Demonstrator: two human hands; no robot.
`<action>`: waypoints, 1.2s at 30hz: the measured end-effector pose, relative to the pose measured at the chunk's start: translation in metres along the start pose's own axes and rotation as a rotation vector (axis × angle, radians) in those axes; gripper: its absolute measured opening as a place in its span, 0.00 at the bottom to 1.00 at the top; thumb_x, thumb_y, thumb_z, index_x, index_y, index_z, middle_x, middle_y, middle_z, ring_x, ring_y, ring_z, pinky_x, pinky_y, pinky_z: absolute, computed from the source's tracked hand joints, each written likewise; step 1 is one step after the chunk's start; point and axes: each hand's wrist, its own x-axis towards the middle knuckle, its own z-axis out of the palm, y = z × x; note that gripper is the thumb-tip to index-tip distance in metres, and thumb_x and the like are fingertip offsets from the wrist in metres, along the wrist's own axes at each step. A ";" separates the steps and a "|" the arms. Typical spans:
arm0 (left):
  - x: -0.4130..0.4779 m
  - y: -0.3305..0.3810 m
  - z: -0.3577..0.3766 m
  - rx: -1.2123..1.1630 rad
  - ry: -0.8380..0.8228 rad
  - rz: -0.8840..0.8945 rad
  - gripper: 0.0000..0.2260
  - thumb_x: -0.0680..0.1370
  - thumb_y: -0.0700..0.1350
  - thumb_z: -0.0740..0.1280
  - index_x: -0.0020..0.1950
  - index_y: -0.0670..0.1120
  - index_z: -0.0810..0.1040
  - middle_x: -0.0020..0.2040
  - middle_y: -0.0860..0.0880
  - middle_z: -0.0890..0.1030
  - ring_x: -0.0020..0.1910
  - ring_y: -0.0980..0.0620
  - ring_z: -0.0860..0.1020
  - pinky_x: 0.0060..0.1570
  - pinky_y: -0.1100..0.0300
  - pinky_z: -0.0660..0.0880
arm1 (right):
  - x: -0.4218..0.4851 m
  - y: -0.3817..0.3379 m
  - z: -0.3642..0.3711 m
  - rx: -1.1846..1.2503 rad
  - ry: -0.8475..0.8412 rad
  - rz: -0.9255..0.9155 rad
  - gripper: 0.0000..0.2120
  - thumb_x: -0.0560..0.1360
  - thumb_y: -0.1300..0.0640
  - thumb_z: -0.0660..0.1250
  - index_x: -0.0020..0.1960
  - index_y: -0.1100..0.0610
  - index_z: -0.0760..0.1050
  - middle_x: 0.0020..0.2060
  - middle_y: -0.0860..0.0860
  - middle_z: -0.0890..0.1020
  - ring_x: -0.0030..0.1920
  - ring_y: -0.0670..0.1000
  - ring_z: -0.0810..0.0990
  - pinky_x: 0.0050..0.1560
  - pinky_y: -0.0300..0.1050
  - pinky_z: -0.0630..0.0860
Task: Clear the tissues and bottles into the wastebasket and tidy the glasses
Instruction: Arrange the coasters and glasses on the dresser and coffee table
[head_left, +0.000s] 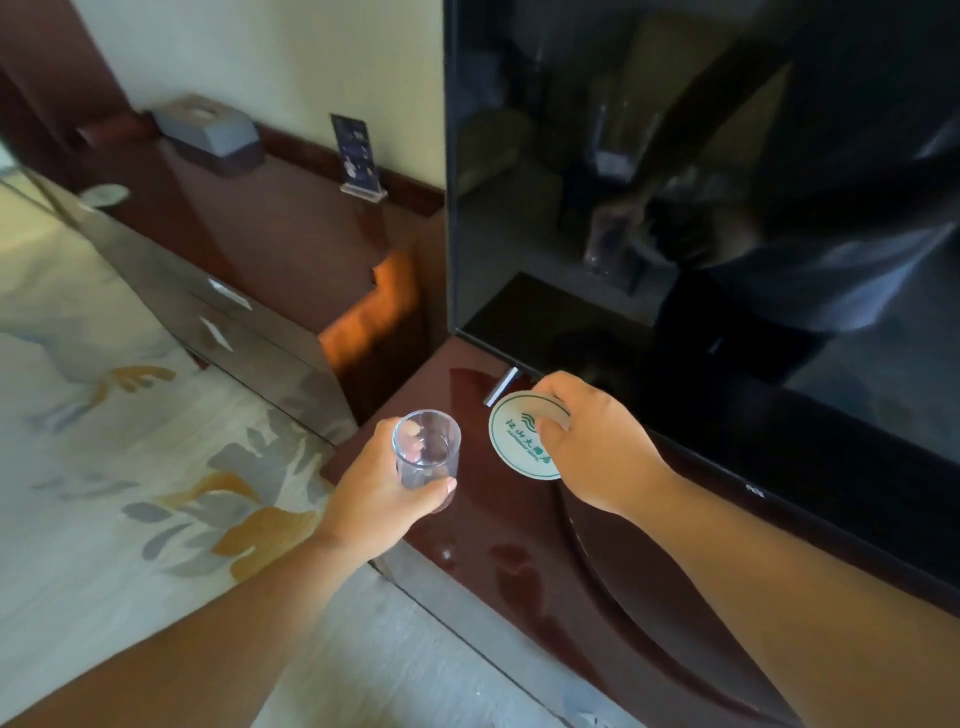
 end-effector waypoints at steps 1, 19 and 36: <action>-0.001 0.005 -0.012 -0.001 0.023 0.013 0.23 0.69 0.49 0.75 0.56 0.62 0.67 0.50 0.64 0.76 0.50 0.64 0.77 0.48 0.64 0.73 | 0.005 -0.010 -0.001 -0.003 0.005 -0.034 0.10 0.81 0.56 0.61 0.61 0.47 0.69 0.58 0.46 0.79 0.56 0.49 0.79 0.43 0.38 0.80; 0.011 -0.022 -0.251 0.047 0.313 0.075 0.21 0.68 0.55 0.75 0.55 0.61 0.67 0.50 0.62 0.76 0.48 0.62 0.76 0.50 0.58 0.74 | 0.076 -0.230 0.038 0.027 0.021 -0.353 0.08 0.80 0.57 0.60 0.57 0.47 0.71 0.53 0.46 0.80 0.52 0.47 0.79 0.47 0.44 0.80; 0.072 -0.107 -0.415 0.102 0.334 0.011 0.24 0.70 0.55 0.74 0.59 0.55 0.66 0.52 0.58 0.75 0.51 0.54 0.77 0.52 0.57 0.75 | 0.185 -0.385 0.130 0.012 -0.045 -0.433 0.09 0.80 0.57 0.62 0.58 0.45 0.69 0.58 0.45 0.78 0.51 0.45 0.76 0.38 0.31 0.77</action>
